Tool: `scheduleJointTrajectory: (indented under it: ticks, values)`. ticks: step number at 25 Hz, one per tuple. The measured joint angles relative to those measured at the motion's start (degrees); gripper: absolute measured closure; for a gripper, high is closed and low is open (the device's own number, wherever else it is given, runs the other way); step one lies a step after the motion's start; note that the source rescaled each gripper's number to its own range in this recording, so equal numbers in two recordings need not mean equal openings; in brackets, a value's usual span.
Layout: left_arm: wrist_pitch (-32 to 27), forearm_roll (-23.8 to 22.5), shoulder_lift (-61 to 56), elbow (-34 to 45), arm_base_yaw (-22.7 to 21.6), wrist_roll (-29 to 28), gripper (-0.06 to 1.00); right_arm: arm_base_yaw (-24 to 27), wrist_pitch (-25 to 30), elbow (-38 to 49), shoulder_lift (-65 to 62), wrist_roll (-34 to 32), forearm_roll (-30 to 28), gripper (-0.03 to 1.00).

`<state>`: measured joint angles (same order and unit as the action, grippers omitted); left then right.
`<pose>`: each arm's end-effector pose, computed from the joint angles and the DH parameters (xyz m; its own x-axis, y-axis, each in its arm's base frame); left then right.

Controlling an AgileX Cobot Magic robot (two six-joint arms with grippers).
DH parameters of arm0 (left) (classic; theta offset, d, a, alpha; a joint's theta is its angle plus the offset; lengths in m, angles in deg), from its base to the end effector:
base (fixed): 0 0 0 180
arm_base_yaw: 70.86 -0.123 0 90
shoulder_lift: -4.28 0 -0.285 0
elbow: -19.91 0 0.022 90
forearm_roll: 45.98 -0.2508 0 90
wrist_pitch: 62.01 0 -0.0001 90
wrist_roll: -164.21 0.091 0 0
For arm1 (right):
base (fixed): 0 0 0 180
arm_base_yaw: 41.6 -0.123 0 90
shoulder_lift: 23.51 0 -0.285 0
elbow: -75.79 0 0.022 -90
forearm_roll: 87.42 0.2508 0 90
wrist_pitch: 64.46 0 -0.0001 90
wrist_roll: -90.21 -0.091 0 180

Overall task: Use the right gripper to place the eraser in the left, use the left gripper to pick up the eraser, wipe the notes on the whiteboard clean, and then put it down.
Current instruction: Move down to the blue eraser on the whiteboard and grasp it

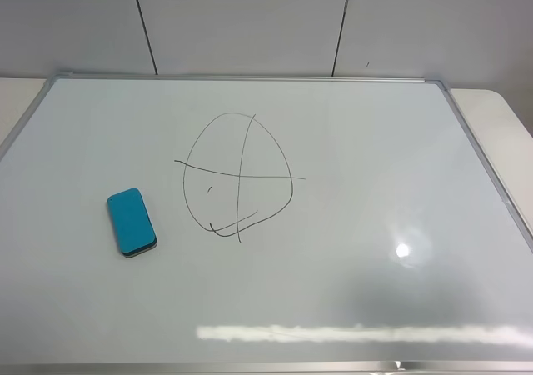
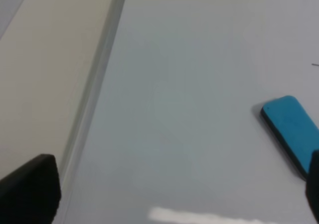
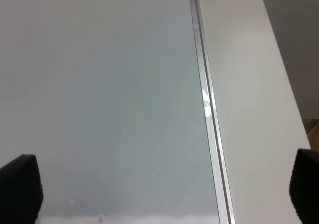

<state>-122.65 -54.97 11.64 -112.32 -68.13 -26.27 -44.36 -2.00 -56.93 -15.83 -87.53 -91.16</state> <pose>-0.0075 0.0128 0.2821 -0.4191 -0.0845 -0.9040 -0.1204 0.9920 -0.0368 -0.0088 -0.0057 0.2812 -0.4583 -0.0917 -0.8841 -0.0287 0.9957 -0.0883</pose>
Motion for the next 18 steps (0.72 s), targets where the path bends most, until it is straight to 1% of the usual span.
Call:
scheduleJointTrajectory:
  ticks: [18]
  values:
    - [0.0,-0.6,0.0,0.0,0.0,0.0,-0.06,0.0,0.0,0.0,0.0,0.0,0.0,-0.03]
